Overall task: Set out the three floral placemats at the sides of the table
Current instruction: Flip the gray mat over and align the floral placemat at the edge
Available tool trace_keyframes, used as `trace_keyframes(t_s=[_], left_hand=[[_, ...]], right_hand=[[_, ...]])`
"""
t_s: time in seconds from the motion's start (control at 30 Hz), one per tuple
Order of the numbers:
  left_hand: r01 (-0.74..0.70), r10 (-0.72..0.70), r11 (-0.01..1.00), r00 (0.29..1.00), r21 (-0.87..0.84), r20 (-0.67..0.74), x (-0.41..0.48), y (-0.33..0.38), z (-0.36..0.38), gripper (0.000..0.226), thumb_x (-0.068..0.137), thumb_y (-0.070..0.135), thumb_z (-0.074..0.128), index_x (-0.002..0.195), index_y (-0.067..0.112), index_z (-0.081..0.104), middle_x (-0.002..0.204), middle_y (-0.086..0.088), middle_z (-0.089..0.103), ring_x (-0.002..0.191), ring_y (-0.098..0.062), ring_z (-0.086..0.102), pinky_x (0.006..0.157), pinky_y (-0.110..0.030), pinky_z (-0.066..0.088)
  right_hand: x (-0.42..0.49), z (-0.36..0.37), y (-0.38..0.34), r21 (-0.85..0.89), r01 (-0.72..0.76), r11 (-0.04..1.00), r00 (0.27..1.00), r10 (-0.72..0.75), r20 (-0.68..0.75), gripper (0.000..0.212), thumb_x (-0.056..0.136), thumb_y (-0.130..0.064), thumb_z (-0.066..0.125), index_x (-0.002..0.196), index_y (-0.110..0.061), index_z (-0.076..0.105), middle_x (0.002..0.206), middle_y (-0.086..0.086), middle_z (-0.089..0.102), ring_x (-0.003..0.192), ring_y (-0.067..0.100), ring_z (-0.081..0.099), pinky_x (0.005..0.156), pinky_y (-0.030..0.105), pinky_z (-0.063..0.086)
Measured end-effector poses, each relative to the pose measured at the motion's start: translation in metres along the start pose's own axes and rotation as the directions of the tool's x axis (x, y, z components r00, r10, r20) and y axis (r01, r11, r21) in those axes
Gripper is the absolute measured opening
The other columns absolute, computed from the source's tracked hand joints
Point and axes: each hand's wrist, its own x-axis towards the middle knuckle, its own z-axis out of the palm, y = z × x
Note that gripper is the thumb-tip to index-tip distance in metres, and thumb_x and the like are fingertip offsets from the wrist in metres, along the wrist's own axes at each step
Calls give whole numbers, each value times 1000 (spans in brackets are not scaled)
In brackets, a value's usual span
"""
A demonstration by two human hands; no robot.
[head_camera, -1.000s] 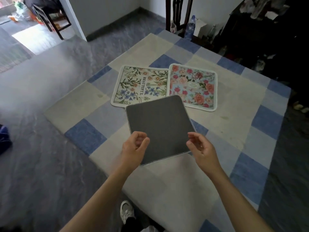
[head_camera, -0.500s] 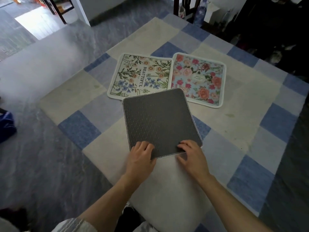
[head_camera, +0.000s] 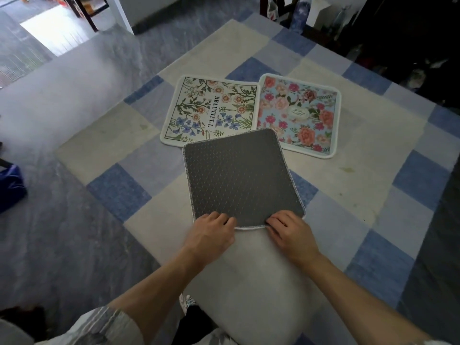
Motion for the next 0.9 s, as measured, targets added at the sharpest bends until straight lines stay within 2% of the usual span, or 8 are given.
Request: trace_keyframes(t_s=[0.1,0.17,0.3,0.37,0.43,0.63,0.83,0.9], left_hand=[[27,-31,999,993,-30,-112,5,-4,-9,14,81,20,63,76,20,50,71,-1,56,61,-26,57,51,-34,45],[29,-37,999,979,-41,-202,7,-8,-19,12,84,18,60,75,19,52,73,-1,55,64,-25,54,51,-36,45],[-22,20,1000,947,-5,-319,9,-21,-43,12,90,17,59,78,15,60,80,-3,57,72,-22,51,57,-34,44],[-26,26,1000,940,4,-339,11,-26,-55,8,89,16,61,82,13,64,80,-4,57,71,-22,52,57,-34,45],[-51,52,999,937,12,-346,12,-31,-66,3,87,13,66,88,12,67,81,-5,59,69,-22,53,56,-34,46],[-171,174,984,911,42,-374,6,-43,-88,5,88,11,65,88,7,68,81,-9,61,67,-23,54,56,-36,48],[-243,242,968,863,55,-444,-4,-46,-113,7,90,5,62,90,4,69,85,-13,64,69,-25,55,59,-34,48],[-244,244,968,846,63,-474,-7,-48,-124,9,91,4,61,89,3,70,86,-14,65,69,-25,55,60,-35,48]], right_hand=[[7,-4,1,8,-11,1000,999,11,-51,28,63,11,79,86,-4,73,85,11,68,77,32,65,60,36,51],[17,-12,3,28,-53,998,993,55,-104,27,64,13,77,86,-2,72,83,13,66,75,34,63,61,40,50],[39,-32,-1,42,-4,999,981,12,-192,6,84,-6,66,86,-3,70,82,12,64,76,30,58,66,38,43],[48,-40,-5,42,53,998,977,-43,-211,17,90,-15,58,86,-3,70,83,12,64,77,28,57,66,36,42],[56,-49,-10,30,96,995,969,-86,-230,20,91,-18,58,86,-2,70,83,13,64,75,29,58,64,37,44],[58,-66,-26,-97,113,989,948,-136,-287,14,81,-16,75,88,-4,73,85,13,67,77,30,60,66,36,41],[60,-86,-48,-102,122,987,922,-151,-355,25,92,-22,59,89,-3,74,87,16,67,85,26,53,72,32,37],[61,-94,-57,-92,113,989,906,-141,-400,25,94,-21,58,90,-3,74,88,16,66,86,26,52,69,36,40]])
